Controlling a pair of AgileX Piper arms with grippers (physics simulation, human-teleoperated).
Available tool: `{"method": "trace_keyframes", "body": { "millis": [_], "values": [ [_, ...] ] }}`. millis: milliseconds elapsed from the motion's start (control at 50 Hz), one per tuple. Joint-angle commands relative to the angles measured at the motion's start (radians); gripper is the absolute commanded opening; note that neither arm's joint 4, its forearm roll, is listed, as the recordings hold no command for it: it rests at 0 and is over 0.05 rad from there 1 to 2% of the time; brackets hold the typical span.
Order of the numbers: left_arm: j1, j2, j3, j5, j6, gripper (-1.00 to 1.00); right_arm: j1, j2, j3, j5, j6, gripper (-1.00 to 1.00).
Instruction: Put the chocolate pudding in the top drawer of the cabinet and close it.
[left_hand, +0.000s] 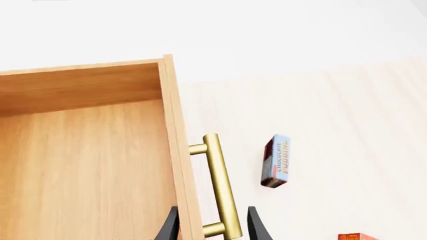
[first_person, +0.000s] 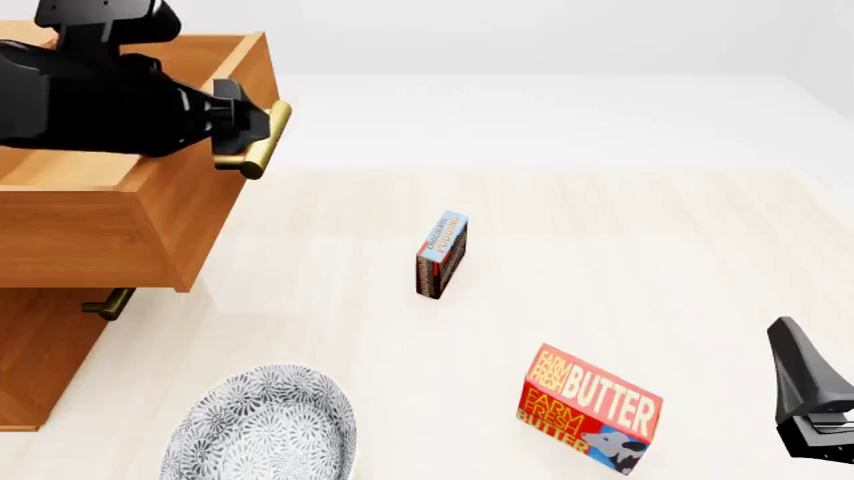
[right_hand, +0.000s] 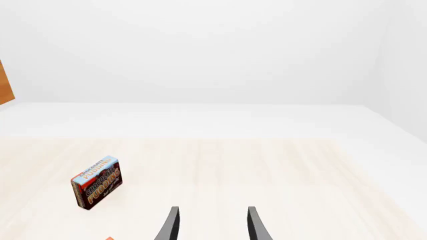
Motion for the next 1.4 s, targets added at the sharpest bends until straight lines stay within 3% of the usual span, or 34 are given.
{"method": "trace_keyframes", "body": {
  "millis": [20,120,480,680,800,880,980,1000,1020,1060,1160,1240,1280,1400],
  "values": [
    [-0.090,-0.060,-0.077,0.030,0.131,1.00,0.000,0.000,0.000,0.000,0.000,1.00],
    [-0.073,-0.106,-0.107,0.037,0.195,1.00,0.000,0.000,0.000,0.000,0.000,1.00],
    [-0.080,-0.227,-0.098,0.024,0.306,1.00,0.000,0.000,0.000,0.000,0.000,1.00],
    [-0.092,-0.297,-0.053,-0.003,0.318,1.00,0.000,0.000,0.000,0.000,0.000,1.00],
    [-0.112,-0.387,0.057,-0.036,0.348,1.00,0.000,0.000,0.000,0.000,0.000,1.00],
    [-0.126,-0.418,0.051,-0.003,0.353,1.00,0.000,0.000,0.000,0.000,0.000,1.00],
    [-0.135,-0.458,0.112,-0.025,0.368,1.00,0.000,0.000,0.000,0.000,0.000,1.00],
    [-0.121,-0.512,0.193,-0.089,0.370,1.00,0.000,0.000,0.000,0.000,0.000,1.00],
    [-0.117,-0.519,0.217,-0.094,0.373,1.00,0.000,0.000,0.000,0.000,0.000,1.00],
    [-0.117,-0.532,0.181,-0.056,0.379,1.00,0.000,0.000,0.000,0.000,0.000,1.00],
    [-0.189,-0.568,0.323,-0.167,0.381,1.00,0.000,0.000,0.000,0.000,0.000,1.00],
    [-0.221,-0.557,0.380,-0.221,0.376,1.00,0.000,0.000,0.000,0.000,0.000,1.00],
    [-0.243,-0.557,0.429,-0.258,0.411,1.00,0.000,0.000,0.000,0.000,0.000,1.00],
    [-0.302,-0.580,0.526,-0.352,0.431,1.00,0.000,0.000,0.000,0.000,0.000,1.00]
  ]
}}
